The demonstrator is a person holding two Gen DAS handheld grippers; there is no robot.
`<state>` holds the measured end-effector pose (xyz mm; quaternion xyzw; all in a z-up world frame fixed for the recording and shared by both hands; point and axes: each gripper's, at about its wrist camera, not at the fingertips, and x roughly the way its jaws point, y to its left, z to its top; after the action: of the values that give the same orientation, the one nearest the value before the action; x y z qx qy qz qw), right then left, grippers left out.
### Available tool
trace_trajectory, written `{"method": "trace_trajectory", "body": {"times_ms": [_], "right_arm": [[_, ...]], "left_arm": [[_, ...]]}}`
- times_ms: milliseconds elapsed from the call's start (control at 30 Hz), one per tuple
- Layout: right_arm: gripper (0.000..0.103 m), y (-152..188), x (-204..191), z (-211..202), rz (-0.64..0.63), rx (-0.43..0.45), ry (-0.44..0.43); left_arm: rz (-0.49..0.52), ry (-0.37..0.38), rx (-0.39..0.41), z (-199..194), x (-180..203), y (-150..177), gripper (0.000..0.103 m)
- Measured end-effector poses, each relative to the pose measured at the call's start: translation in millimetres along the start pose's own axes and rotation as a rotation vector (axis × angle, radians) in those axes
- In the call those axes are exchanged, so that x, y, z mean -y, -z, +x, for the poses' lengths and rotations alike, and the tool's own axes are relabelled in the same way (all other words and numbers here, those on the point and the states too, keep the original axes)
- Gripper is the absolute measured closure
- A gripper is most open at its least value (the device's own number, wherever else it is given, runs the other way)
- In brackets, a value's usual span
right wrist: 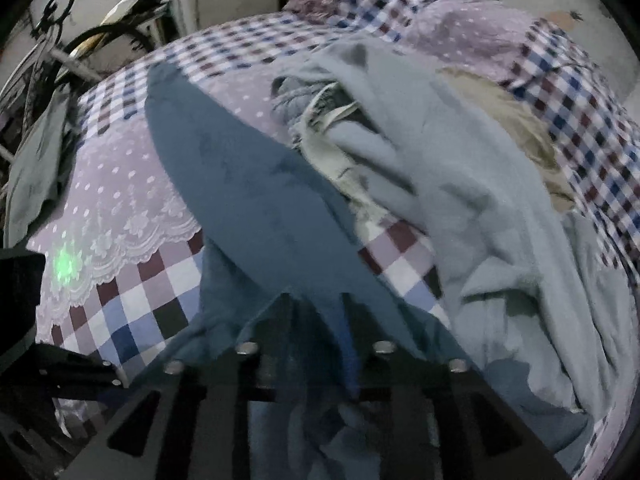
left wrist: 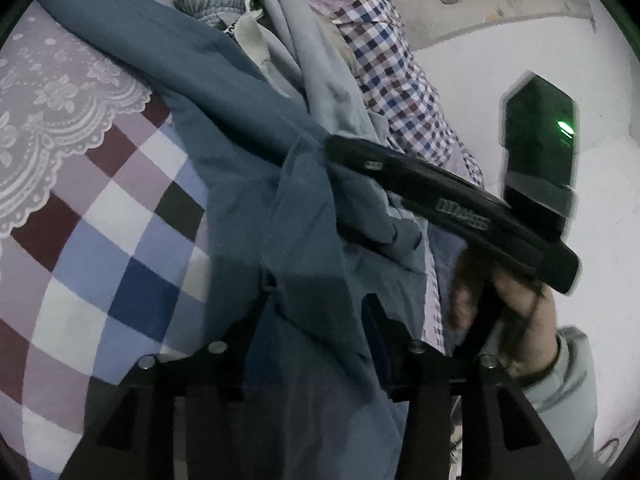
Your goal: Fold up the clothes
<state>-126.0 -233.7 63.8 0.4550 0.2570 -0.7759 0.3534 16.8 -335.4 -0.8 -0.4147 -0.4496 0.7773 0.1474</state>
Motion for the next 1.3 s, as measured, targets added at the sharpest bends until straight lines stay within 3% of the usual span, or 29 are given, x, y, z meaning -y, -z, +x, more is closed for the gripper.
{"method": "trace_trajectory", "body": {"times_ms": [200,300,567,633,667,700,767,900,1133,1233,1267,1300], "right_arm": [[0.05,29,30,-64,0.107,0.129,0.03],[0.043,86,51,-95,0.177,0.149,0.096],[0.042,237,107,-178,0.365,0.203,0.274],[0.041,275,121,-199,0.412,0.216,0.319],[0.041,294,128,-206,0.433,0.215,0.342],[0.041,312,132,-207,0.451,0.2,0.36],[0.041,342,137,-205,0.476,0.167,0.378],[0.042,379,146,-187,0.472,0.084,0.4],[0.044,387,156,-157,0.447,0.019,0.417],[0.057,387,162,-144,0.445,-0.01,0.43],[0.072,387,164,-139,0.444,-0.02,0.434],[0.095,387,166,-135,0.444,-0.029,0.439]], "left_arm": [[-0.022,-0.062,0.014,0,2,-1,0.054],[-0.019,-0.103,0.012,-1,4,-3,0.054],[-0.023,-0.156,0.038,10,4,-5,0.054],[-0.02,-0.163,0.046,10,3,-3,0.059],[-0.022,-0.173,0.05,11,3,-3,0.07],[-0.033,-0.195,0.056,11,1,-4,0.085],[-0.068,-0.215,0.075,6,-6,-3,0.097],[-0.091,-0.21,0.115,-1,-9,-2,0.1],[-0.115,-0.15,0.198,-15,0,-2,0.101],[-0.122,-0.155,0.208,-18,0,-2,0.102],[-0.124,-0.157,0.21,-19,0,-2,0.102],[-0.127,-0.154,0.211,-20,1,-1,0.102]]}}
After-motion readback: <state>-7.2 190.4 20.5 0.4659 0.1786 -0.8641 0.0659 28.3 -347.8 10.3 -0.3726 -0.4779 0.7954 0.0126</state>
